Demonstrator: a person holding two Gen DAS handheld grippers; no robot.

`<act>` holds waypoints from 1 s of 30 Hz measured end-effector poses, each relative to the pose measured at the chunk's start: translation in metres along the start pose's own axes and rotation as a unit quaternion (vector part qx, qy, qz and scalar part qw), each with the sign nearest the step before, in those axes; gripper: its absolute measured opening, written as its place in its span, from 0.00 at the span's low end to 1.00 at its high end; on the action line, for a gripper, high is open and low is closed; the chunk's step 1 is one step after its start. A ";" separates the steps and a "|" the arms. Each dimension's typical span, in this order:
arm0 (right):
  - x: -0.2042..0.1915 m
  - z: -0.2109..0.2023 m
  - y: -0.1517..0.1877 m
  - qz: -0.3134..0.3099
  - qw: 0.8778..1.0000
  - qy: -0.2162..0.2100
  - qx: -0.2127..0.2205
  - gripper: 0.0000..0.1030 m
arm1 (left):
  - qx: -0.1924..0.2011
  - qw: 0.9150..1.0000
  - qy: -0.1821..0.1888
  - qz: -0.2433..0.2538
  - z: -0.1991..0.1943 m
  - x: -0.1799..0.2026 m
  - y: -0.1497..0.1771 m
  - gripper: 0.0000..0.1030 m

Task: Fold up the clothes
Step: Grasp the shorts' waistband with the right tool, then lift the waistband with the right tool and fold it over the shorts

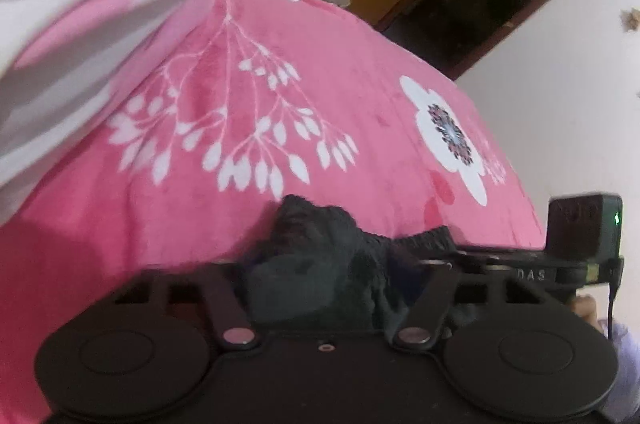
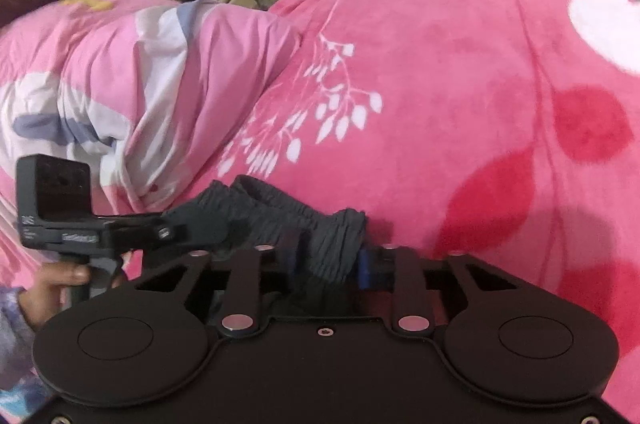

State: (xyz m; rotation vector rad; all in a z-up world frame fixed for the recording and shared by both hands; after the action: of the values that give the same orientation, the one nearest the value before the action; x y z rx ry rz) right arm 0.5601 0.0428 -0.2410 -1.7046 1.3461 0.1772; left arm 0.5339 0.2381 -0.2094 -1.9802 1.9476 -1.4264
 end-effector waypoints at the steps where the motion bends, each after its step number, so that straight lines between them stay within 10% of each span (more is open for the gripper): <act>1: 0.000 -0.002 0.001 0.001 1.000 -0.007 0.003 0.11 | 0.002 1.000 0.004 0.009 -0.002 0.001 0.000 0.18; 17: -0.087 -0.108 0.021 -0.148 0.986 -0.052 0.063 0.08 | 0.104 0.973 0.090 0.185 -0.120 0.096 0.038 0.14; 30: -0.164 -0.199 0.131 -0.261 0.961 -0.084 0.050 0.08 | 0.104 0.957 0.122 0.242 -0.218 0.140 0.139 0.14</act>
State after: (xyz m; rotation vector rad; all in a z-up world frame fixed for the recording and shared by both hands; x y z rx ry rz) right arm 0.3071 0.0168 -0.1033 -1.8508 0.7358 -0.0486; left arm 0.2690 0.2174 -0.0839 -1.1734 2.0705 -1.6956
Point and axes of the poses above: each gripper's, at about its wrist camera, not at the fingertips, and z roughly the way its jaws point, x to its right, y to its underside, the point moved 6 cm from there along z, roughly the way its jaws point, and after that the axes turned 6 degrees about x, right-handed, at the moved point
